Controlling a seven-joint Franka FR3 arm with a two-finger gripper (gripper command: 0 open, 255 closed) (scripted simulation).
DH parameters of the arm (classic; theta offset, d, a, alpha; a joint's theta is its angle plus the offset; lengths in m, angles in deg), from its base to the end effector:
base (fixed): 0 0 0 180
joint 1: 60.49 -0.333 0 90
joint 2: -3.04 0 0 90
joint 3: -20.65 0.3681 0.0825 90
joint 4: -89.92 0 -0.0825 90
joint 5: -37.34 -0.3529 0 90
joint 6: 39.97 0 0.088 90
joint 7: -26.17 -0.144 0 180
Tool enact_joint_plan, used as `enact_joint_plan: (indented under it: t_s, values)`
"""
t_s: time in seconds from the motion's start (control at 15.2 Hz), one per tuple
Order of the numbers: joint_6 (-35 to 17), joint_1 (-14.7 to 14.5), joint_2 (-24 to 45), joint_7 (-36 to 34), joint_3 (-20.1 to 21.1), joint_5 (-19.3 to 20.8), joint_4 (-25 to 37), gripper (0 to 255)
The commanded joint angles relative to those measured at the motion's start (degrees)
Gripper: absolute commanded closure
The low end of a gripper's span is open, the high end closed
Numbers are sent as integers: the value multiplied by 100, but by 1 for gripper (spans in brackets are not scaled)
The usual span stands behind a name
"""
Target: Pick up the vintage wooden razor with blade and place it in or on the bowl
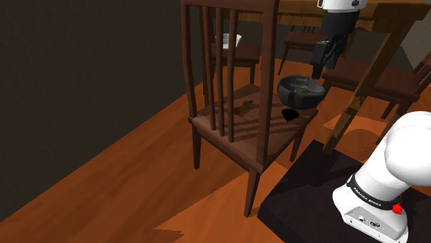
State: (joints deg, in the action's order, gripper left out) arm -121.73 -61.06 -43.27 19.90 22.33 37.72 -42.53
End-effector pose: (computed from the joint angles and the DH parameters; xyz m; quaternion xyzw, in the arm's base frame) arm 0.2139 0.0112 0.6026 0.9984 -0.0403 -0.0373 0.0165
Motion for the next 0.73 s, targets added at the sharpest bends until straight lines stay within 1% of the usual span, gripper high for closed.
enact_joint_plan:
  t_s: [0.0,0.33,0.66]
  values:
    - [0,0,0,0,0,0,0,0]
    - [-1374,-548,294,1638,-293,549,-544,0]
    - [-2815,-1084,745,3170,-600,976,-936,0]
